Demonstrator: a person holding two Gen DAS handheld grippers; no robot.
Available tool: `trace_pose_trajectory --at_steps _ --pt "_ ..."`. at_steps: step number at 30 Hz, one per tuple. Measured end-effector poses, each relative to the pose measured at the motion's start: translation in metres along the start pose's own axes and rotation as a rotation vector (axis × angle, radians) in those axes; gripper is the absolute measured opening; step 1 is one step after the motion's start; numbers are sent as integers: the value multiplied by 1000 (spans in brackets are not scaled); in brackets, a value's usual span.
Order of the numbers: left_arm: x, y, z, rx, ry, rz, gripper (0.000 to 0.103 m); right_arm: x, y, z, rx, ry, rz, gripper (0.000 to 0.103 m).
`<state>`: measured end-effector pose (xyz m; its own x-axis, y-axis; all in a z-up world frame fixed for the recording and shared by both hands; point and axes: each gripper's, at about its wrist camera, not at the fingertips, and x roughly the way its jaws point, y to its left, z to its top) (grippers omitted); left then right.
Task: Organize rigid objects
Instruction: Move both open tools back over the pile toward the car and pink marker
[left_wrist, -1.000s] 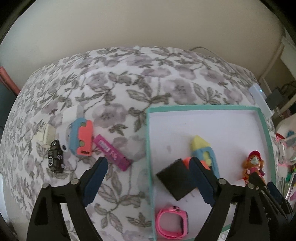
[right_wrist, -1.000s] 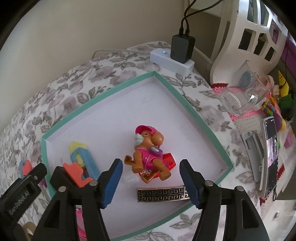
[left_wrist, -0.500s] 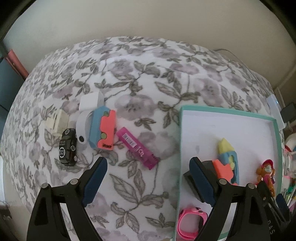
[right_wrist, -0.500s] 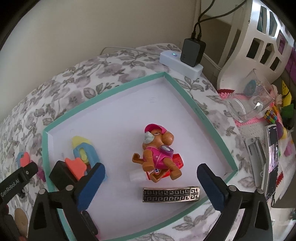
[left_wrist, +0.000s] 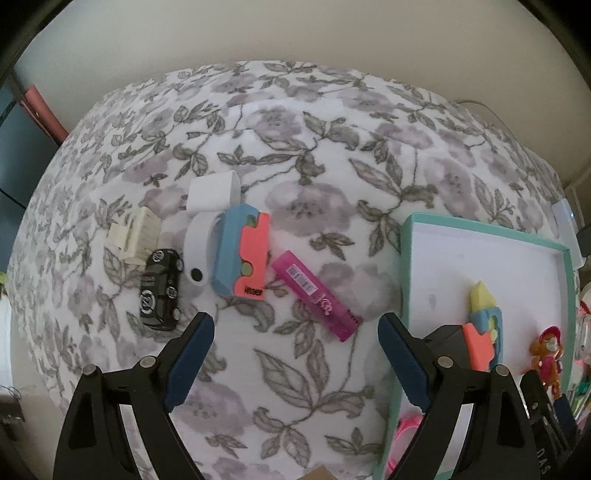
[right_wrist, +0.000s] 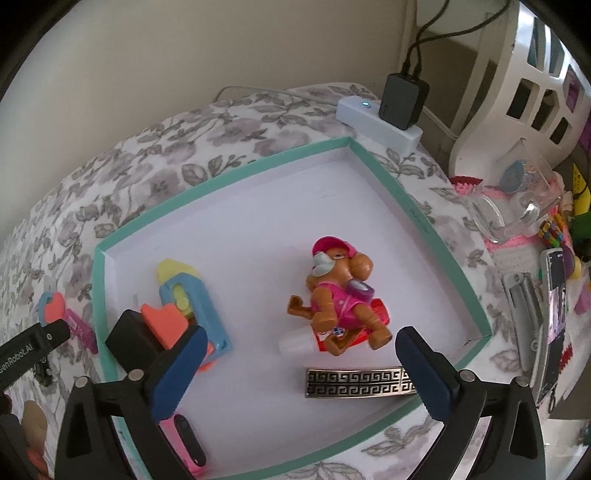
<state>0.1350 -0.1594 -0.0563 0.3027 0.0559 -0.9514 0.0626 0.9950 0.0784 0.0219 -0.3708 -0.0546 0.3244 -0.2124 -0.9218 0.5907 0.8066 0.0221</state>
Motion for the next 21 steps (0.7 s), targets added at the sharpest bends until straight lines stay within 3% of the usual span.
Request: trace_pose_trajectory --at_steps 5,12,21 --pt "-8 18 7 -8 -21 0 91 -2 9 -1 -12 -14 28 103" --pt "-22 70 18 -89 -76 18 91 -28 41 -2 -84 -137 111 103" --pt "-29 146 25 -222 -118 102 91 -46 104 -12 -221 -210 218 103"
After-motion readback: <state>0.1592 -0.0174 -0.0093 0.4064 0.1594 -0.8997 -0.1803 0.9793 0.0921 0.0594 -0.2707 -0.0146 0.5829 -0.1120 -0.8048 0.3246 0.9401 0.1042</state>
